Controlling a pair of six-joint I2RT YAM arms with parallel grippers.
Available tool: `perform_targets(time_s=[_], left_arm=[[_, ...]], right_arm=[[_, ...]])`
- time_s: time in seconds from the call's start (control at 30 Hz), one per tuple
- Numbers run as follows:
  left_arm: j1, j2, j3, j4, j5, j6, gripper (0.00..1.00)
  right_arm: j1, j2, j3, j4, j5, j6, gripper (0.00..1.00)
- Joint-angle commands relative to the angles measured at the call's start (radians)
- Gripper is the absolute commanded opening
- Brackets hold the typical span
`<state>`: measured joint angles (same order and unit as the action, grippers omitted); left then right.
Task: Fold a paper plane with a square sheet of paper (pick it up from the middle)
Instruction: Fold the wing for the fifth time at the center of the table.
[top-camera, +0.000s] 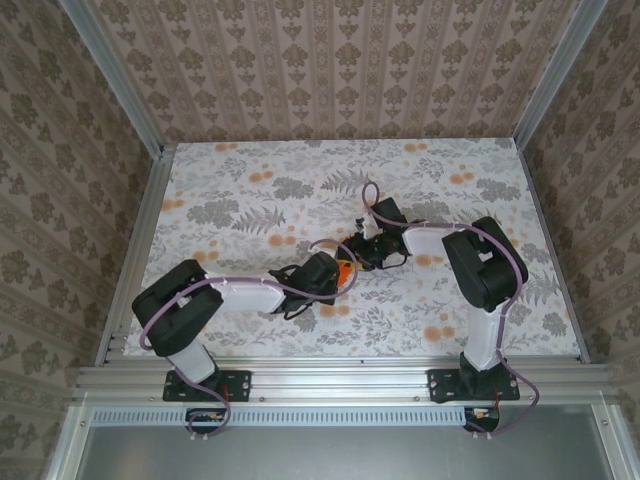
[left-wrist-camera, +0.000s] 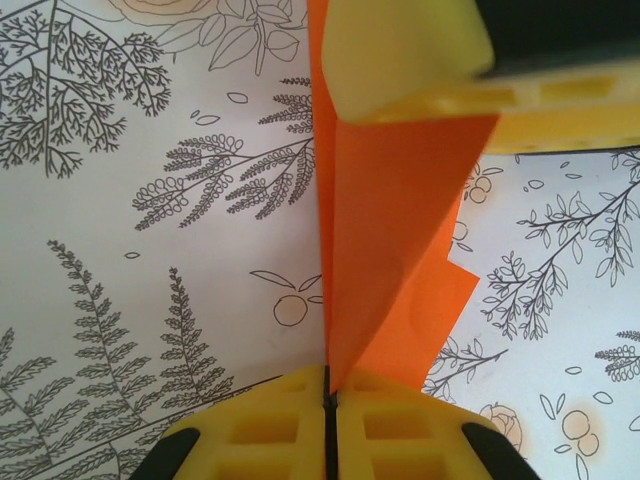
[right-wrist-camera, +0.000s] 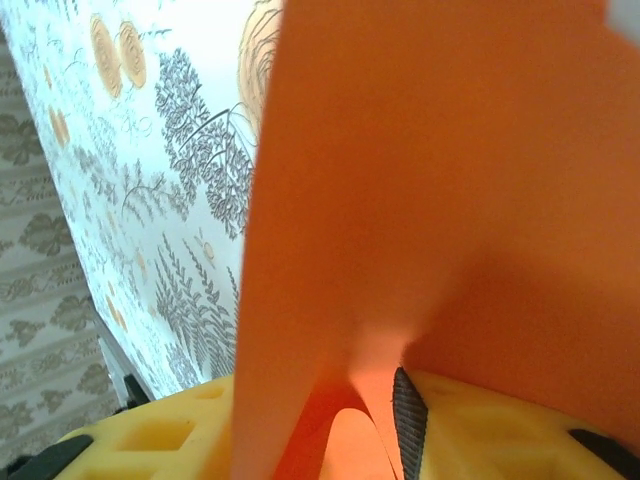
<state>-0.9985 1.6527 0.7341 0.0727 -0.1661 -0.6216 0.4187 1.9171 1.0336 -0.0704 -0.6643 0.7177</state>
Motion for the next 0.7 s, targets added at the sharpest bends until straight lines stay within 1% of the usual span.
perform_targets(time_s=[0.0, 0.13, 0.23, 0.33, 0.43, 0.5, 0.67], left_arm=[[-0.008, 0.016, 0.017, -0.031, -0.034, 0.051, 0.09], [-0.007, 0.007, -0.002, 0.016, -0.002, 0.065, 0.12], [-0.002, 0.007, -0.009, 0.054, 0.044, 0.064, 0.16], [0.005, 0.011, -0.009, 0.077, 0.07, 0.061, 0.17], [0.014, 0.013, -0.013, 0.086, 0.08, 0.056, 0.16], [0.017, 0.015, -0.017, 0.091, 0.082, 0.054, 0.14], [0.023, 0.03, -0.006, 0.071, 0.052, 0.055, 0.09]], right_arm=[[-0.003, -0.057, 0.033, -0.095, 0.079, 0.074, 0.47], [0.008, -0.085, 0.041, -0.109, 0.085, 0.108, 0.52], [0.021, -0.068, 0.055, -0.124, 0.092, 0.111, 0.53], [0.028, -0.045, 0.06, -0.114, 0.091, 0.119, 0.53], [0.03, -0.03, 0.058, -0.11, 0.09, 0.126, 0.53], [0.029, -0.028, 0.056, -0.105, 0.089, 0.13, 0.53], [0.029, -0.054, 0.049, -0.08, 0.086, 0.149, 0.53]])
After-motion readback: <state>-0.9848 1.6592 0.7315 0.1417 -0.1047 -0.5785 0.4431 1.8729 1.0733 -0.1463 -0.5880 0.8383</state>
